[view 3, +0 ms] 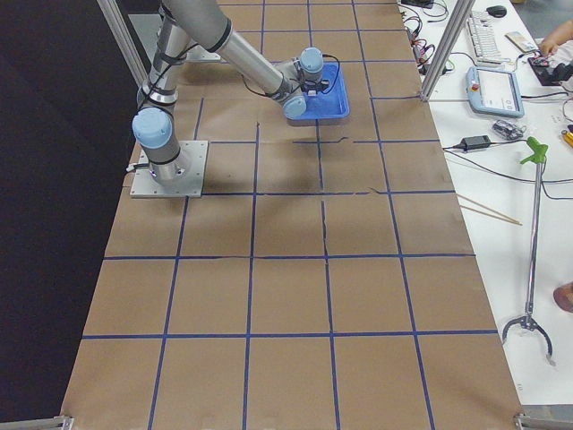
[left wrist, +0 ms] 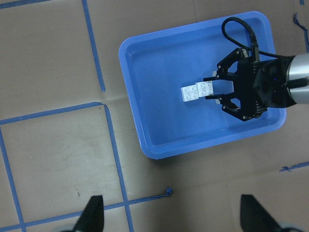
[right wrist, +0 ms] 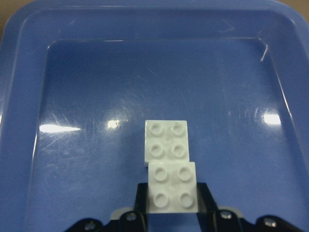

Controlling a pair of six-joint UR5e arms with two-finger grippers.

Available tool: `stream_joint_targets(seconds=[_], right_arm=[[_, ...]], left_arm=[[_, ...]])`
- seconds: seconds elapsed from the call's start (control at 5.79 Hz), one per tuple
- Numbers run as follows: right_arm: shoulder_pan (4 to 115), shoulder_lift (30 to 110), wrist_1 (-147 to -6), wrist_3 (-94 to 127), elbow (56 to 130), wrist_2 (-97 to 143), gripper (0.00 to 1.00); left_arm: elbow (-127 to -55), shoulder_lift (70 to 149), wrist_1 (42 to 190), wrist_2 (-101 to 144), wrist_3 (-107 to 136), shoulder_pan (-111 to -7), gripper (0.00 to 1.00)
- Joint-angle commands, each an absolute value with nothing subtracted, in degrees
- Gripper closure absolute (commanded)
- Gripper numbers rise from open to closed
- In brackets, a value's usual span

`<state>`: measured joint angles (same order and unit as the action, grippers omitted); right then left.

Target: Assemble white blocks and place on blue tray

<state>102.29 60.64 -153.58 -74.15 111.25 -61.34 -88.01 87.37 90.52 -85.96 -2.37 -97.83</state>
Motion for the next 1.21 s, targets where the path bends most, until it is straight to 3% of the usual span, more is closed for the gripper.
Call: stream_joint_targets(seconds=[0.0,1.04], right_arm=[[102.6,60.6,-153.6,-74.1,111.3,-61.3,0.74],[102.6,60.2,-153.7,-72.6,111.4,-61.3,0.73]], left_arm=[[-87.9,87.3,90.5,-86.0,-2.4,-97.8,0.01],[-87.9,87.3,90.5,-85.9,-2.4,-97.4,0.01]])
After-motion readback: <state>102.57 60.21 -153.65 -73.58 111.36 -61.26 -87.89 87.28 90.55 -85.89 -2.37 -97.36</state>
